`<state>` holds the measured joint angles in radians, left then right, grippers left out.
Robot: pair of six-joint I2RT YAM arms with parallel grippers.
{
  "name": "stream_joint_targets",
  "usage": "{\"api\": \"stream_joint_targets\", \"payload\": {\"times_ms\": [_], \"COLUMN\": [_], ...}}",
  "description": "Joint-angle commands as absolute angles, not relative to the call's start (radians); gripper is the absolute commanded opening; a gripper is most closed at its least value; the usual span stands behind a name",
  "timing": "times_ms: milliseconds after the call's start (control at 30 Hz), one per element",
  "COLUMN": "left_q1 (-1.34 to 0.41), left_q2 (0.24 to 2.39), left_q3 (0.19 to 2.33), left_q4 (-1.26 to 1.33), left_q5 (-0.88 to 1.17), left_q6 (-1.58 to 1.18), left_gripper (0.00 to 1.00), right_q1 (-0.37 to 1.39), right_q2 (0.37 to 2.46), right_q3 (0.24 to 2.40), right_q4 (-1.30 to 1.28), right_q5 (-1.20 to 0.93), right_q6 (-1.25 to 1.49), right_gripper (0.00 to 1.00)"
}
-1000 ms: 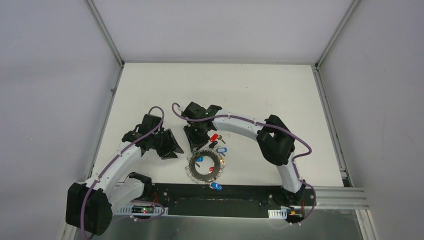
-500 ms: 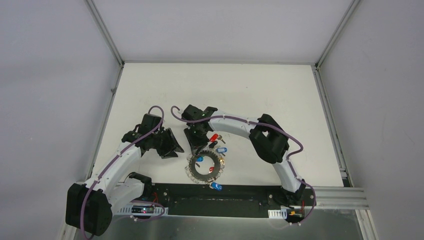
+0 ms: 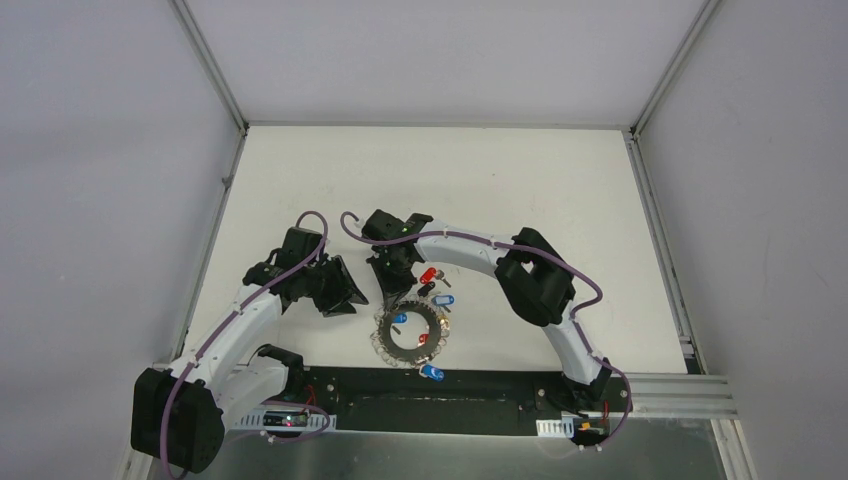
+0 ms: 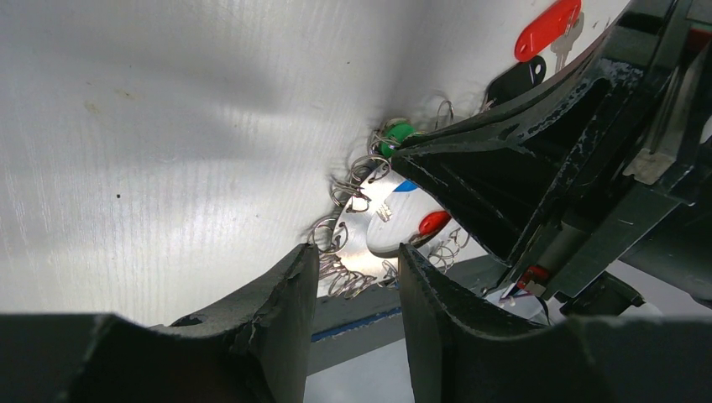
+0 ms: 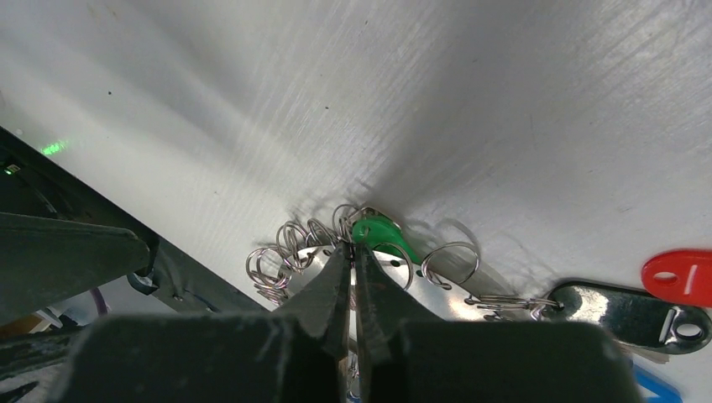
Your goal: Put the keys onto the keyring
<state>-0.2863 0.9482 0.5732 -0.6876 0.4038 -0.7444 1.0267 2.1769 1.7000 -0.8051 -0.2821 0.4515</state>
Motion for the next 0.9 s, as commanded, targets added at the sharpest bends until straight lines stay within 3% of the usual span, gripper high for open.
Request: {"api": "stream_joint_targets", "payload": {"times_ms": [0,467,867], "left_q1": [-0.283,-0.282,-0.282], "left_q2": [0.929,0.839,0.694], "left_q3": [0.570,0.641,0.716], "left_q4": [-0.663,-0.673,-0.585], "left_q5": [0.419,0.424,0.535], "left_q6": [-0.732,-0.641,-0.488], "left_gripper": [0.41,0.41,0.40], "right_q1": [1.032,1.032,1.033], "right_q2": [2.160,1.957,1.661], "right_q3": [1.741,1.650,1.410], "right_q4": [-0.799,-0.750,-0.531], "right_q5": [-0.296,-0.353,-0.434], "right_q6": [0.455,0.303,0.172], "right_gripper": [0.01,0.00,0.00]}}
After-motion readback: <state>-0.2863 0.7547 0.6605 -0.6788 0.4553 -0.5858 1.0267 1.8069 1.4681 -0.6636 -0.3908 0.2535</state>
